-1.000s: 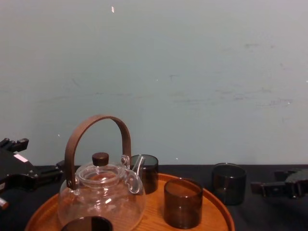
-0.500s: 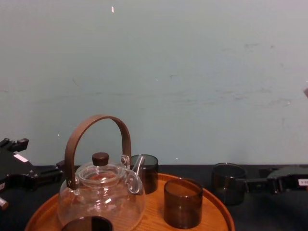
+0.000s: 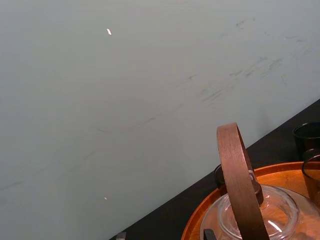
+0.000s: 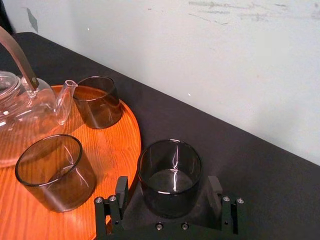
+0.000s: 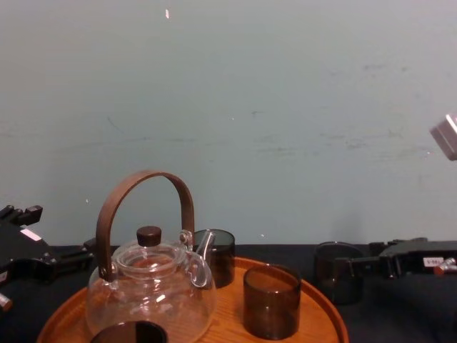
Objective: Pick up the glass from the table and place it on the tray.
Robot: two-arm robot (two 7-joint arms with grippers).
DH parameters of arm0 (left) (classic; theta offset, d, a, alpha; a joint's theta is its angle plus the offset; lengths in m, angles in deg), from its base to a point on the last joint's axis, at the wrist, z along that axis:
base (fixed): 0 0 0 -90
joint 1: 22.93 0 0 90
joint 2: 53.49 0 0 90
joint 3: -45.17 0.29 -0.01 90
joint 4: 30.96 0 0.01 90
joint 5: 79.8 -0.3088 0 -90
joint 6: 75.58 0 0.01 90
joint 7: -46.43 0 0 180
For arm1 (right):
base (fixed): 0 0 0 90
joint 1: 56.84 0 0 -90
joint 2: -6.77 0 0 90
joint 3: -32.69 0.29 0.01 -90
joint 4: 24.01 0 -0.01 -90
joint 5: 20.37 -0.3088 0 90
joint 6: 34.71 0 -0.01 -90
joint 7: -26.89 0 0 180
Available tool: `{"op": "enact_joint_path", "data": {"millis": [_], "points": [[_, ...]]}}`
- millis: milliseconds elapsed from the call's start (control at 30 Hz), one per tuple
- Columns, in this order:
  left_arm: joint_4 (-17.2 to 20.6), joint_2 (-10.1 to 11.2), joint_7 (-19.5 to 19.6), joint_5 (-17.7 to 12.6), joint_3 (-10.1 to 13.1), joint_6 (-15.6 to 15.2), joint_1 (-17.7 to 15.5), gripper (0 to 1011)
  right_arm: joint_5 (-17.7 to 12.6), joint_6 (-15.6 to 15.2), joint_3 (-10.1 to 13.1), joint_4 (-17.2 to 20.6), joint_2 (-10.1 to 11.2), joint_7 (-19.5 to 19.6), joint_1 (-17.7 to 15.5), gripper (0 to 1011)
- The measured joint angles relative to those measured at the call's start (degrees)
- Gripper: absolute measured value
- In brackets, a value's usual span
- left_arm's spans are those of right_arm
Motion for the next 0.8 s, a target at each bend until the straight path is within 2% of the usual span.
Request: {"op": "enact_joint_path", "data": {"millis": [400,800], "points": [[0.00,0.00,0.00,0.00,0.00,0.00,0.00,1001,1.65,1.28,0.19,-5.75,-2.65,-0.77,2.93,1002],[0.00,0.00,0.00,0.00,0.00,0.00,0.00,1001,2.71,2.49,1.32,-10.30,-4.38,-1.47,5.30,1002]]}}
